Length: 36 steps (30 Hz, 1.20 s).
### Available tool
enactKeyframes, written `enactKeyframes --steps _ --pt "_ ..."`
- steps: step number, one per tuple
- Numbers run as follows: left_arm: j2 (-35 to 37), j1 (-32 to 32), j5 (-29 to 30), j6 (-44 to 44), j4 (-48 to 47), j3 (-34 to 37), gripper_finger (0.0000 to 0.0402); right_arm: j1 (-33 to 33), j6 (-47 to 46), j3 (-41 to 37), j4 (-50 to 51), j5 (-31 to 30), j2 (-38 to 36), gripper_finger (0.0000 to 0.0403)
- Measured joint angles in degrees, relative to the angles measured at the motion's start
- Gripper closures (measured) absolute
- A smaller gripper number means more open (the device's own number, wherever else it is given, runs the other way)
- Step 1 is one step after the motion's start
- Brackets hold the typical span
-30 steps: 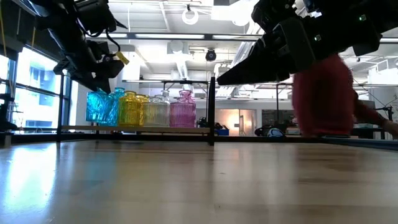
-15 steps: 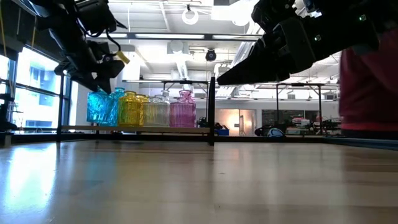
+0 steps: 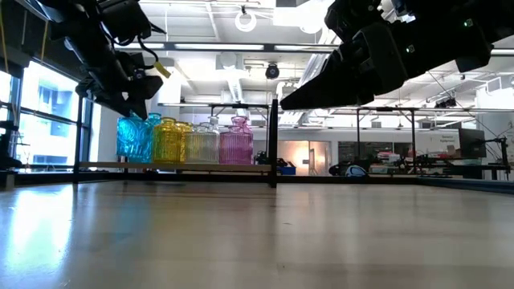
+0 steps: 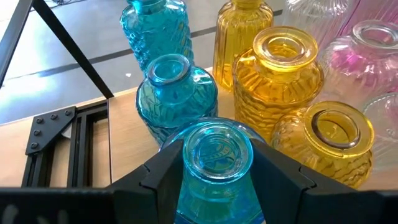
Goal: Sort vases onto shelf
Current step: Put the blue vase on the shelf
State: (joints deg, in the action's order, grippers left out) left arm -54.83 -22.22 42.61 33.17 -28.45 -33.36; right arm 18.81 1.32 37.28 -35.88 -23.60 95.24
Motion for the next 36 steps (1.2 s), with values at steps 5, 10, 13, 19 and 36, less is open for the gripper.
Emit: enactKeyframes --steps 5,10,13,19,36 --pt "0.0 0.0 0.0 0.1 0.2 0.2 0.0239 0.0 0.0 0.0 0.0 0.0 0.0 0.0402" --pt "0.0 0.0 1.2 1.0 2.2 2.9 0.0238 0.0 0.0 0.0 0.0 0.6 0.0 0.0402" --pt "0.1 0.4 2.1 1.2 2.8 3.5 0.0238 0.0 0.0 0.0 0.0 0.7 0.0 0.0402" --pt "0.4 1.4 2.0 -0.3 3.6 3.6 0.0238 0.0 0.0 0.0 0.0 0.7 0.0 0.0402" --pt "4.2 1.6 2.2 -5.5 4.0 3.7 0.0188 0.0 0.0 0.0 0.0 1.6 0.0 0.0402"
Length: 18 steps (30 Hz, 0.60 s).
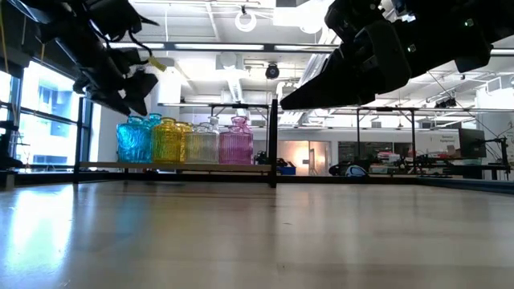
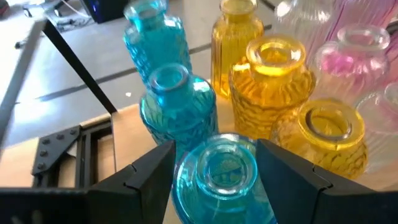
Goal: Sort vases onto shelf
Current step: Put the blue vase on the shelf
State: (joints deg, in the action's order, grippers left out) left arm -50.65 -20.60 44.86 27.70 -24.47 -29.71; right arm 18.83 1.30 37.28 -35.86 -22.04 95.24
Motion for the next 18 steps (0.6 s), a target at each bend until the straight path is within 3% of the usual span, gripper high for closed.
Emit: enactKeyframes --steps 9,18 --pt "7.3 2.8 -2.5 -5.5 -0.1 0.0 0.0199 0.0 0.1 0.0 0.0 0.0 0.0 0.0402" --pt "6.0 13.9 -9.9 -8.2 -1.8 0.0 0.0283 0.0 0.2 0.0 0.0 0.0 0.0 0.0402"
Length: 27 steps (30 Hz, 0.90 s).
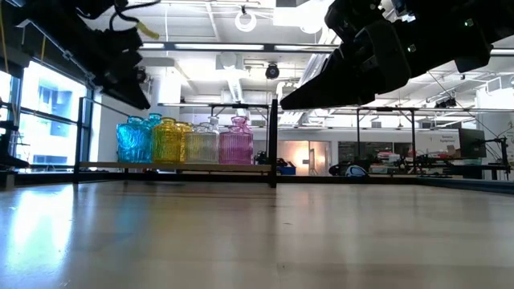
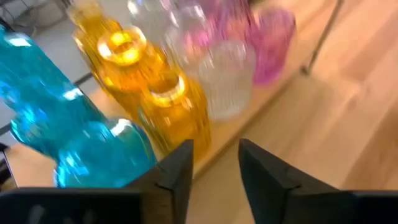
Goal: Sort vases onto shelf
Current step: Put the blue vase on the shelf
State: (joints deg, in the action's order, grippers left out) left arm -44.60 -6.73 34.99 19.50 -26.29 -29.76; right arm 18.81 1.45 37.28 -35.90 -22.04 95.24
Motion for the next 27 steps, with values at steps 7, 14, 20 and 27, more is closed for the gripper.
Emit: enactKeyframes --steps 7,14,20,27 --pt "-6.6 -0.1 1.2 5.0 -7.3 0.0 0.0358 0.0 -0.1 0.0 -0.1 0.0 0.0 0.0402" --pt "-10.3 -3.4 4.8 7.3 -6.9 0.0 0.0399 0.0 -0.1 0.0 -0.1 0.0 0.0 0.0402" --pt "-10.7 -6.2 5.1 8.3 -6.9 0.0 0.0399 0.0 -0.1 0.0 0.0 0.0 0.0 0.0402" --pt "-10.7 -7.2 6.1 8.7 -7.5 0.0 0.0399 0.0 -0.2 0.0 0.0 0.0 0.0 0.0402"
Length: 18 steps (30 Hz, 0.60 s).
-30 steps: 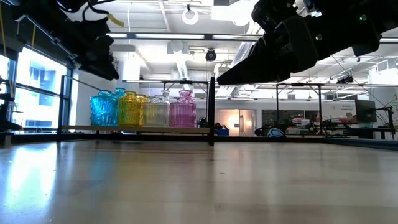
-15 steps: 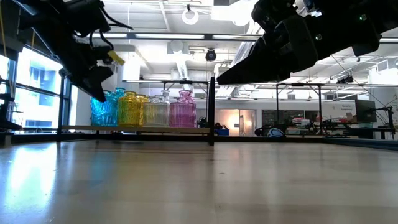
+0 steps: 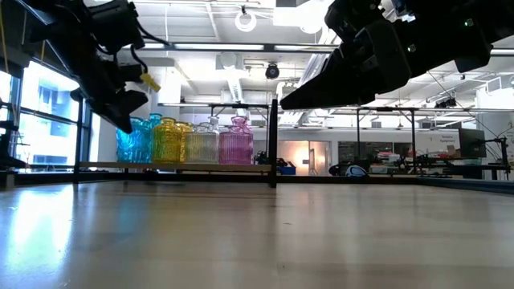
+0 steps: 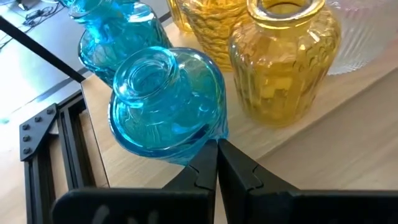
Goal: Sort vases onto shelf
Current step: Put the blue vase on the shelf, then return to Home Position
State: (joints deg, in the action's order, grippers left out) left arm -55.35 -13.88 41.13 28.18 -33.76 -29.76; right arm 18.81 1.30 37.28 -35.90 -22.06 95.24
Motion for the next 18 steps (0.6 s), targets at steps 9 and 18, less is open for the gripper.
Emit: enactKeyframes --steps 9,18 --pt "2.6 4.2 0.1 4.9 -5.1 0.0 0.0399 0.0 0.1 0.0 0.0 0.0 0.0 0.0402" --pt "5.2 17.5 0.5 6.1 -4.1 0.0 0.0399 0.0 3.9 0.0 0.1 1.0 -1.6 0.0402"
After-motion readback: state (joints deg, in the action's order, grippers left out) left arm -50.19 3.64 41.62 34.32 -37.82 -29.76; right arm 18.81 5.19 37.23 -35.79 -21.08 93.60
